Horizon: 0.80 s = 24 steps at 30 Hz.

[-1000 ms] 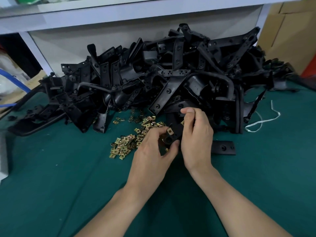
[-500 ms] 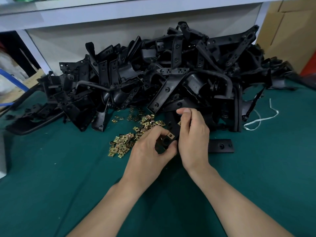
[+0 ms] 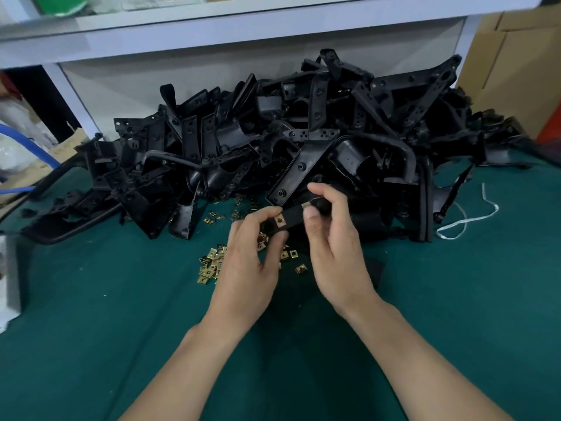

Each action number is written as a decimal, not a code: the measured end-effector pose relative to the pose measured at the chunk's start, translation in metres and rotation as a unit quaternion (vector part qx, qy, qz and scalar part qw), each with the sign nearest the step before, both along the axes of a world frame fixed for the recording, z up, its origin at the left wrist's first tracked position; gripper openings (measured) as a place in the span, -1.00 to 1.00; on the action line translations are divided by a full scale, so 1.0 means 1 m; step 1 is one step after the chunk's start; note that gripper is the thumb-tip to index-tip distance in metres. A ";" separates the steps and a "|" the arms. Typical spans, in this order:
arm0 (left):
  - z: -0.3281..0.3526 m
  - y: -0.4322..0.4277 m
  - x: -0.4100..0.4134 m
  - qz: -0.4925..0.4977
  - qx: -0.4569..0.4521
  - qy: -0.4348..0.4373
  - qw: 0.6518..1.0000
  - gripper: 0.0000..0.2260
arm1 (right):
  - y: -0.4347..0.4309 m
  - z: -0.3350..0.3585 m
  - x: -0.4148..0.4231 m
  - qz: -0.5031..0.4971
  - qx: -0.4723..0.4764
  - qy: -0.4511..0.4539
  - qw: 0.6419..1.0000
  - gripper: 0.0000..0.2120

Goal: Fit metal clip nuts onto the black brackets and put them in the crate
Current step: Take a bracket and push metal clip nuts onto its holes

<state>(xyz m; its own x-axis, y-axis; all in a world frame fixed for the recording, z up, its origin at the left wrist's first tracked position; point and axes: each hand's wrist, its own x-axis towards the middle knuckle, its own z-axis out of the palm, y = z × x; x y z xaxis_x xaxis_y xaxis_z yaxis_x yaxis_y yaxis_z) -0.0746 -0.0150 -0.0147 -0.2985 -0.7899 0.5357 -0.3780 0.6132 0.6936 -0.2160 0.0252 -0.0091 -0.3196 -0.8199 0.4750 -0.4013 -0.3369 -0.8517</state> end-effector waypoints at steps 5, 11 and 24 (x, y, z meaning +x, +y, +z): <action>0.003 -0.002 0.003 -0.003 -0.047 -0.011 0.999 -0.72 | 0.000 0.000 -0.006 0.052 0.005 0.103 0.993 -0.58; 0.003 -0.001 0.002 -0.001 -0.069 0.003 0.998 -0.72 | 0.001 0.001 -0.007 0.024 0.001 0.140 0.990 -0.49; 0.005 0.002 -0.001 0.033 -0.050 -0.011 0.998 -0.73 | -0.002 0.001 -0.007 -0.005 0.028 0.116 0.993 -0.54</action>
